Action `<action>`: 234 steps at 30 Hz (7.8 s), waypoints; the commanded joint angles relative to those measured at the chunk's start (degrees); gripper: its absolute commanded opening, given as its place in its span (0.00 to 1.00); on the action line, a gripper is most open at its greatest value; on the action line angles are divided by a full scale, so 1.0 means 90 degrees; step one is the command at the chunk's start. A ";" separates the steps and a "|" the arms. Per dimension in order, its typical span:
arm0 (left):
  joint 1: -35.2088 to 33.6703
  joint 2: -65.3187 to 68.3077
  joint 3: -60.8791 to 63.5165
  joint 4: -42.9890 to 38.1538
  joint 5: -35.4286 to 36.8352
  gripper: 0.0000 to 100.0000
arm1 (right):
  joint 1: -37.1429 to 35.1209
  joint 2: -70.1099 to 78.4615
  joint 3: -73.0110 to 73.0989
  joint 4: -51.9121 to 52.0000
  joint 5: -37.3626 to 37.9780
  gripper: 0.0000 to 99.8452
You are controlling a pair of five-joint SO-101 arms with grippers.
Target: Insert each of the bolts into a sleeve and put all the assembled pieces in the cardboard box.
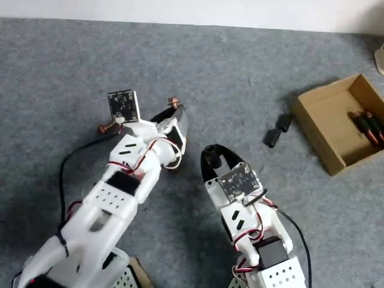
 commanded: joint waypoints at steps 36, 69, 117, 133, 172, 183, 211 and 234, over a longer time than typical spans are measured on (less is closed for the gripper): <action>0.1050 -0.3922 0.1675 0.0557 0.0664 0.01 | -0.0444 -0.0103 0.0904 0.0122 0.0049 0.00; 0.0943 -0.2916 0.1245 0.0244 0.0459 0.01 | -0.0444 -0.0103 0.0855 0.0132 0.0049 0.00; 0.1109 -0.1900 0.1538 -0.1407 0.0420 0.01 | -0.0435 -0.0103 0.0777 0.0132 0.0029 0.00; 0.1109 -0.1890 0.1548 -0.1407 0.0410 0.01 | -0.0435 -0.0103 0.0327 0.0103 -0.0557 0.00; 0.1197 -0.1900 0.1685 -0.1758 -0.0713 0.01 | -0.0796 -0.0103 0.0190 -0.1138 -0.0557 0.00; 0.1587 -0.1910 0.1812 -0.1045 -0.0703 0.01 | 0.0015 -0.0103 0.0200 -0.1187 -0.0547 0.00; 0.1753 -0.1968 0.2252 -0.0459 -0.1309 0.32 | 0.0366 -0.0103 0.0239 -0.1187 -0.0518 0.00; 0.1275 -0.1968 0.2252 -0.0469 -0.1299 0.32 | 0.1451 -0.0034 -0.0210 0.0269 -0.0527 0.00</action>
